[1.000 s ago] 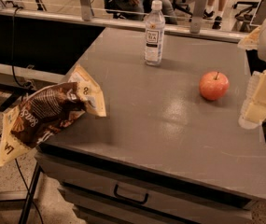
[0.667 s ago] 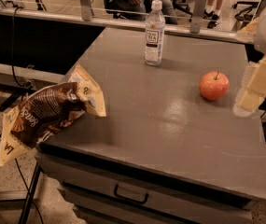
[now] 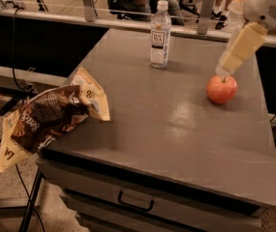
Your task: Move blue plastic bottle near brown chip bag
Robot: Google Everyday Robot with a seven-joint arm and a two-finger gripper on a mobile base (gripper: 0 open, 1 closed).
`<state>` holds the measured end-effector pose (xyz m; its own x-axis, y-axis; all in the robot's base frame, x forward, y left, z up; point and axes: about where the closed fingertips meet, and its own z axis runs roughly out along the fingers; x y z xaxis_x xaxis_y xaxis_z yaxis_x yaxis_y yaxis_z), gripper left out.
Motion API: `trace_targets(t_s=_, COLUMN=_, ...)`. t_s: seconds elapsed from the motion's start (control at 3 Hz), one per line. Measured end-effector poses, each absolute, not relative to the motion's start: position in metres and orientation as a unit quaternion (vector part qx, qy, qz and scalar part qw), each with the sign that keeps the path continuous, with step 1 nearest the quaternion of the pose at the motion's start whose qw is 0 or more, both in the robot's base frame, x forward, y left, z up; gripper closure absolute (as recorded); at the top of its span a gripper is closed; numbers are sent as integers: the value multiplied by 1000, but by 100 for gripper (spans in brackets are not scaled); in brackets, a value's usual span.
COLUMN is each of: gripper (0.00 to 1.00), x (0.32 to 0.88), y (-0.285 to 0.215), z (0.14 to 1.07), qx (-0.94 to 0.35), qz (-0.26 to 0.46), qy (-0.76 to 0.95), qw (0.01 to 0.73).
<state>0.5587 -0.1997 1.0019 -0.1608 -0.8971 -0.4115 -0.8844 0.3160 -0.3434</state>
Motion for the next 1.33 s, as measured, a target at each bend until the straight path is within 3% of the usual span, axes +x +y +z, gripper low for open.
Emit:
trace_targets(t_s=0.67, gripper=0, x=611, y=-194, z=1022, qx=-518, qz=3, qy=760, qw=392)
trace_targets(t_s=1.33, gripper=0, x=624, y=-187, z=1024, qx=-510, qz=28, qy=755, qw=412)
